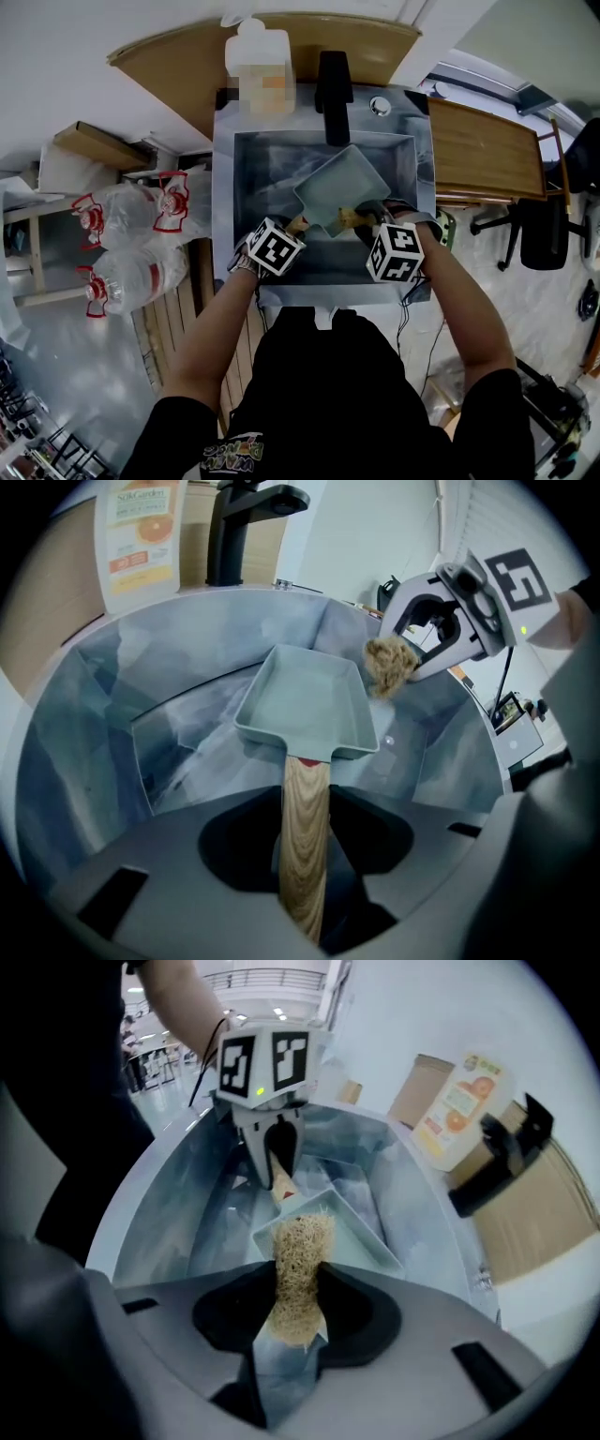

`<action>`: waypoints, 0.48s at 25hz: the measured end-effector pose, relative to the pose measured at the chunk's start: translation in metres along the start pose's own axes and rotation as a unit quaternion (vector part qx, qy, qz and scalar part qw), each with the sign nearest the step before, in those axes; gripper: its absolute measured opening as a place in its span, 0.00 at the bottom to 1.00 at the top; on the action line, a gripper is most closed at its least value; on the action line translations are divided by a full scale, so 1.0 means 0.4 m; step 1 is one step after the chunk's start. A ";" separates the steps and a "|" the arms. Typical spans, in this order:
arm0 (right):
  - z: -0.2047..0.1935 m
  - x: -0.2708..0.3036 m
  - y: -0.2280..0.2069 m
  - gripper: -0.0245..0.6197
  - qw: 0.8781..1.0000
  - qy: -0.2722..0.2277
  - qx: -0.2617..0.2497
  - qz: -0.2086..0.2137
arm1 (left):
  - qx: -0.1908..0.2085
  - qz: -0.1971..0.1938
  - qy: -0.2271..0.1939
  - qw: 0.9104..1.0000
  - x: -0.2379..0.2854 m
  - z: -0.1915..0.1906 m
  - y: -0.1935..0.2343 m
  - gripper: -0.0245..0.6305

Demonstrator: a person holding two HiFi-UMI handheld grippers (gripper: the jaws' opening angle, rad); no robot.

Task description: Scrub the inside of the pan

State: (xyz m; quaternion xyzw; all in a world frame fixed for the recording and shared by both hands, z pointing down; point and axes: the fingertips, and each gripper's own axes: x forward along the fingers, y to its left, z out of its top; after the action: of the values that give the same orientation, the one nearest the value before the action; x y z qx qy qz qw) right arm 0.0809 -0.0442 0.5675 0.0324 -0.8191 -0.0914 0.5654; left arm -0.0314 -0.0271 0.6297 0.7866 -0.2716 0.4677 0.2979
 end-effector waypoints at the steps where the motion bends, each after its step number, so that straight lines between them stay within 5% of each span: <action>1: 0.002 -0.019 -0.016 0.26 0.999 -0.015 0.031 -0.016 | 0.004 0.006 -0.002 1.000 -0.006 0.002 0.000 0.29; 5: -0.005 -0.105 -0.071 0.26 0.982 -0.081 0.152 -0.076 | 0.011 0.033 -0.027 0.999 -0.045 0.025 -0.005 0.28; 12: -0.032 -0.259 -0.121 0.26 0.926 -0.186 0.293 -0.148 | -0.004 0.078 -0.110 0.991 -0.172 0.094 -0.025 0.25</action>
State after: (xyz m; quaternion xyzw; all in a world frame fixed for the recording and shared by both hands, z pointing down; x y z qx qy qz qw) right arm 0.1278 -0.0772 0.4674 0.2994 -0.8857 0.0657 0.3485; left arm -0.0314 -0.0374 0.5513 0.8085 -0.3656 0.3986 0.2318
